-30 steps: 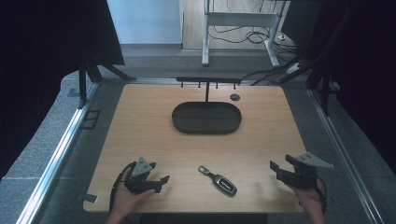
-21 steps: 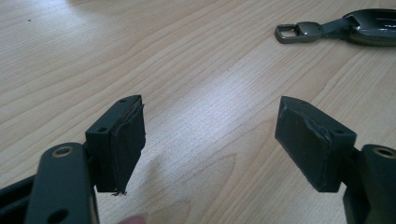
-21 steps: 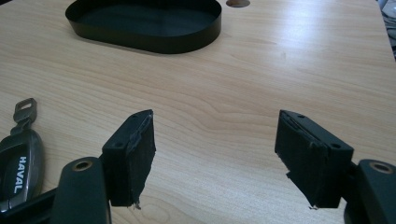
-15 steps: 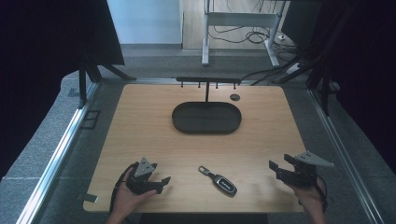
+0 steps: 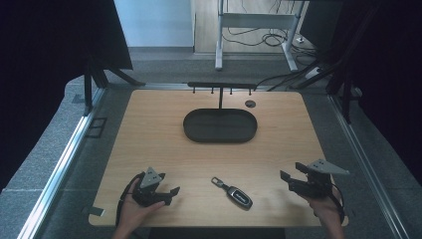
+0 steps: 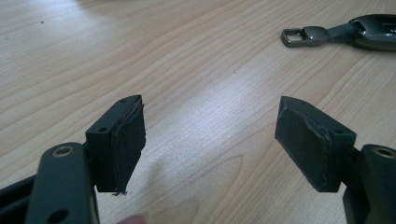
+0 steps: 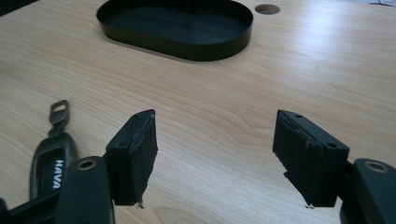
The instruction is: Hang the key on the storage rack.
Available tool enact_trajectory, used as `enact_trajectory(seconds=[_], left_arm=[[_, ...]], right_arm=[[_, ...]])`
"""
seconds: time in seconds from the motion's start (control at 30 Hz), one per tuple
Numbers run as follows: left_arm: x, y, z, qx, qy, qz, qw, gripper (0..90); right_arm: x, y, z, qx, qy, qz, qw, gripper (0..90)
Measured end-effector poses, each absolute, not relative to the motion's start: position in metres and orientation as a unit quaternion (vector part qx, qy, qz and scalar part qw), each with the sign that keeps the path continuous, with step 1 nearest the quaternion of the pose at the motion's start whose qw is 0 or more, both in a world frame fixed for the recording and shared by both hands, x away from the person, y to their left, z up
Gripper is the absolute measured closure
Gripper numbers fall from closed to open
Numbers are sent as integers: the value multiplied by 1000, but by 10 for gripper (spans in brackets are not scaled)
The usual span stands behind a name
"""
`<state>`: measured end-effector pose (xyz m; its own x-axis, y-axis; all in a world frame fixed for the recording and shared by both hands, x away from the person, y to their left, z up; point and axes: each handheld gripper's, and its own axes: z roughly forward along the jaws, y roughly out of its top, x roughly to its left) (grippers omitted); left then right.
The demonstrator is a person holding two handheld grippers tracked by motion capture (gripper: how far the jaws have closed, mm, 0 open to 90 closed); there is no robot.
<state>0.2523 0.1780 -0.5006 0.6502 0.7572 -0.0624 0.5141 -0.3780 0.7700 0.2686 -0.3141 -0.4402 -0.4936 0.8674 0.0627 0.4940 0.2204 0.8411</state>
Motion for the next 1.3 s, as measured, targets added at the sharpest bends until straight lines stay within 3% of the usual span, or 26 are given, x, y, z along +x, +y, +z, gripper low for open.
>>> enact_trajectory(seconds=[0.63,1.3], left_arm=[[252,176,-502,817,391,148,398,252],[251,175,-501,818,388,147,399,252]], right_arm=[[276,-291,-428,423,771,430,203,352],[297,-248,-413,384,816,403,156,423]])
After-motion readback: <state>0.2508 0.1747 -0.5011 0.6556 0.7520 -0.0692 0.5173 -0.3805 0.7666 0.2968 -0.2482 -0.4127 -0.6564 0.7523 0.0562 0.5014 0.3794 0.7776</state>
